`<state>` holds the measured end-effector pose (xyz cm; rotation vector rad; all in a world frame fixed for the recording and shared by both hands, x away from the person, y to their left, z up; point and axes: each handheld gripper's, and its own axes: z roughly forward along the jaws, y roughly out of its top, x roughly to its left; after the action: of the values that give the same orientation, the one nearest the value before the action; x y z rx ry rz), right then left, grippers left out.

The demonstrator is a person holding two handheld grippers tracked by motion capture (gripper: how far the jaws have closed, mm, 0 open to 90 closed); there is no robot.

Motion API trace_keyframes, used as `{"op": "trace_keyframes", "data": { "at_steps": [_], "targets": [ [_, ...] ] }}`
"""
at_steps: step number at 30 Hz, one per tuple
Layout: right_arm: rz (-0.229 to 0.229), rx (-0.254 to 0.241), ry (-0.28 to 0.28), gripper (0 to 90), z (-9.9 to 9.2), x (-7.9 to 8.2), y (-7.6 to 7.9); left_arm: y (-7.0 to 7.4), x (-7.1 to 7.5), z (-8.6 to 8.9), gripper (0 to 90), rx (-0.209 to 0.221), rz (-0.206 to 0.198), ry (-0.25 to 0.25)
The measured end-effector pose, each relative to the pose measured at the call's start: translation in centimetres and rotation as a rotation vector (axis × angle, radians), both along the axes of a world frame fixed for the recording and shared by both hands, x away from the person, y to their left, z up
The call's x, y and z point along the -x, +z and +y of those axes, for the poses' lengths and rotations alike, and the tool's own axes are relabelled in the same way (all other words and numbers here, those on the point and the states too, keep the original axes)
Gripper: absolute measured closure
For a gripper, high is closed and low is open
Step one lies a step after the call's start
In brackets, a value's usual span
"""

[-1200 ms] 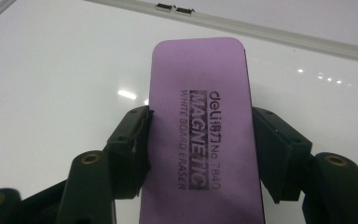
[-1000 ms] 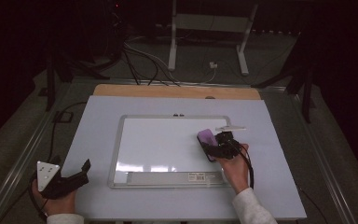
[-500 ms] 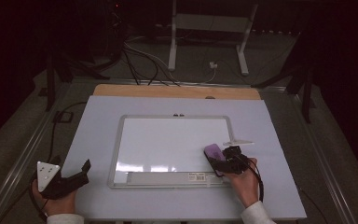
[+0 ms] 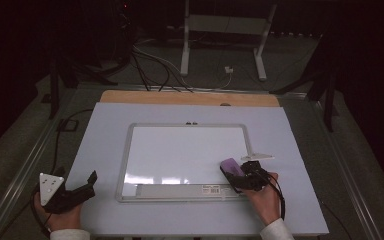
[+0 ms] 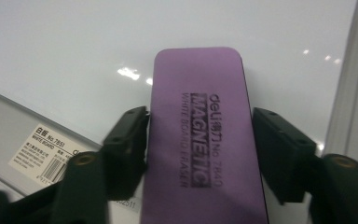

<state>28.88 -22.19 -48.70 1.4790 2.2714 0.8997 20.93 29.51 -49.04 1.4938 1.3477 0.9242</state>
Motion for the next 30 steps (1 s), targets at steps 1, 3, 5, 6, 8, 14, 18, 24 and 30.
{"op": "trace_keyframes", "data": {
  "at_steps": [1,3,5,6,8,14,18,24,30],
  "targets": [
    [-0.016,0.002,0.0,32.4,0.0,0.1,0.2,0.0,0.0,0.0,0.6,0.0,0.0,0.0],
    [-0.049,0.003,0.002,30.5,0.0,0.4,0.8,0.0,0.0,0.0,0.6,-0.001,0.0,-0.001],
    [-0.084,0.0,0.024,31.4,0.1,0.8,1.3,0.0,0.0,-0.1,0.6,-0.002,-0.001,-0.002],
    [-0.096,0.005,0.036,33.3,0.2,1.0,1.5,0.0,0.0,-0.1,0.6,-0.001,-0.001,-0.002],
    [-0.103,0.022,0.068,36.3,0.5,1.3,1.7,0.0,0.0,-0.1,0.6,-0.001,-0.001,-0.001],
    [-0.073,0.059,0.079,40.6,0.6,0.9,0.8,0.0,0.0,-0.1,0.6,-0.002,-0.001,-0.003],
    [-0.064,0.05,0.052,39.5,0.0,0.5,0.8,0.0,0.0,-0.1,0.6,-0.004,0.001,-0.005],
    [-0.042,0.041,0.006,46.0,-1.2,0.1,0.5,0.0,-0.1,-0.1,0.6,-0.005,0.001,-0.005],
    [-0.05,0.046,-0.015,57.9,-1.6,0.2,0.7,0.0,-0.1,-0.2,0.6,-0.006,0.001,-0.005]
  ]
}}
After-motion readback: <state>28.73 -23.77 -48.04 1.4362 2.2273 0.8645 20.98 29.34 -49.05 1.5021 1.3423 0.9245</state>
